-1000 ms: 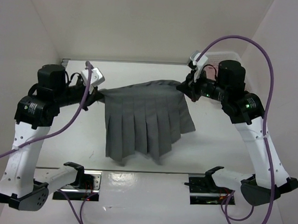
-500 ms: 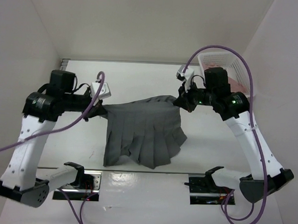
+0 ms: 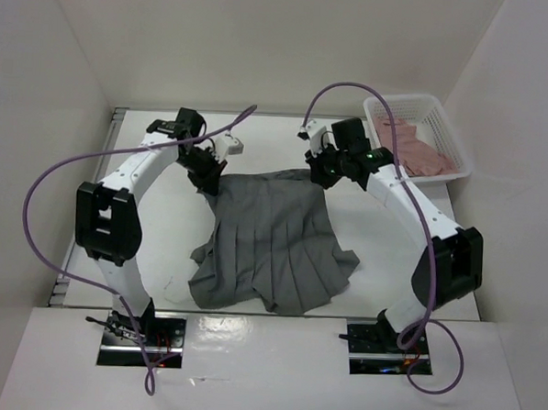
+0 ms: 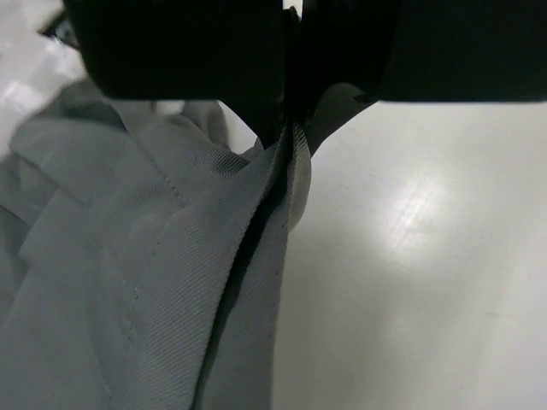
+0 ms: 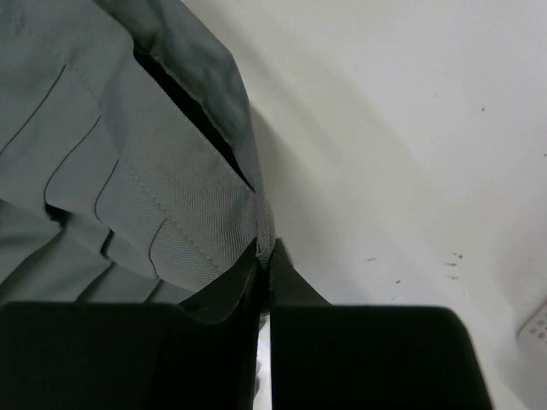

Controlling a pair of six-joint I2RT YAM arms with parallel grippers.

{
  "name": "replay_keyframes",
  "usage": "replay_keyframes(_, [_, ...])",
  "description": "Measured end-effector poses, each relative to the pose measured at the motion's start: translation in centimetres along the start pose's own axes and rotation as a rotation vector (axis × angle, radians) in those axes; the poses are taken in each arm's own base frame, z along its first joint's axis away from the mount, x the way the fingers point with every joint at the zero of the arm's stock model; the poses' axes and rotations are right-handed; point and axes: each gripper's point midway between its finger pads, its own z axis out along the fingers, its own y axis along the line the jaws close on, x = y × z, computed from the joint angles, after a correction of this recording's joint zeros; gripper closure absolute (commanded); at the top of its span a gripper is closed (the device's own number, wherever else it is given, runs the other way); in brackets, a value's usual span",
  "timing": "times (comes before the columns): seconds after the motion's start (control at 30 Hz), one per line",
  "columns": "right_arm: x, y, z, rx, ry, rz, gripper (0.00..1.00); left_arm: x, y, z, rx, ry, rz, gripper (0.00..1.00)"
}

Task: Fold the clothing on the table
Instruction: Flatten the skirt out

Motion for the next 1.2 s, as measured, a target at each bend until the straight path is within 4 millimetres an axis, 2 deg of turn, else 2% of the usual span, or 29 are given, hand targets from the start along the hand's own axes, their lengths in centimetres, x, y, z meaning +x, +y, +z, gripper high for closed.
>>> replay_keyframes(0.1, [-0.2, -1.6, 2.5, 0.034, 0.009, 0.007, 1.0, -2.3, 3.5, 0.0, -0.074, -0.037, -0.023, 0.97])
replay_keyframes(0.27, [-0.3, -4.5, 6.1, 0.079, 0.021, 0.036, 1.0, -5.3, 8.8, -1.4, -0.202, -0.117, -0.057, 0.99])
replay_keyframes(0.37, [-1.1, -6.1, 7.0, 0.093, 0.0, 0.062, 1.0, -6.7, 10.6, -2.5, -0.244, -0.165, -0.077, 1.0])
replay_keyframes(0.43, [-2.5, -7.0, 6.7, 0.109, -0.04, 0.072, 1.0, -7.7, 11.2, -3.4, -0.268, -0.2, -0.082, 1.0])
replay_keyframes(0.63, [-9.1, -9.9, 3.4, 0.171, -0.216, 0.069, 1.0, -11.7, 12.3, -8.4, -0.356, -0.355, -0.079, 1.0])
replay_keyframes(0.77, [-13.1, -10.8, 0.6, 0.202, -0.33, 0.06, 1.0, -14.9, 12.0, -13.2, -0.429, -0.475, -0.058, 1.0])
replay_keyframes(0.87, [-15.6, -11.0, -1.7, 0.213, -0.411, 0.061, 1.0, -17.2, 10.9, -17.2, -0.478, -0.582, -0.033, 1.0])
replay_keyframes(1.0, [-18.3, -10.6, -4.5, 0.211, -0.501, 0.05, 1.0, -19.1, 8.6, -22.0, -0.526, -0.693, -0.01, 1.0])
replay_keyframes(1.1, [-19.9, -10.2, -6.7, 0.215, -0.554, 0.042, 1.0, -19.9, 7.3, -24.6, -0.559, -0.758, -0.003, 1.0])
replay_keyframes(1.2, [-21.8, -10.3, -9.0, 0.243, -0.619, 0.032, 1.0, -20.2, 6.8, -26.0, -0.584, -0.799, -0.016, 1.0])
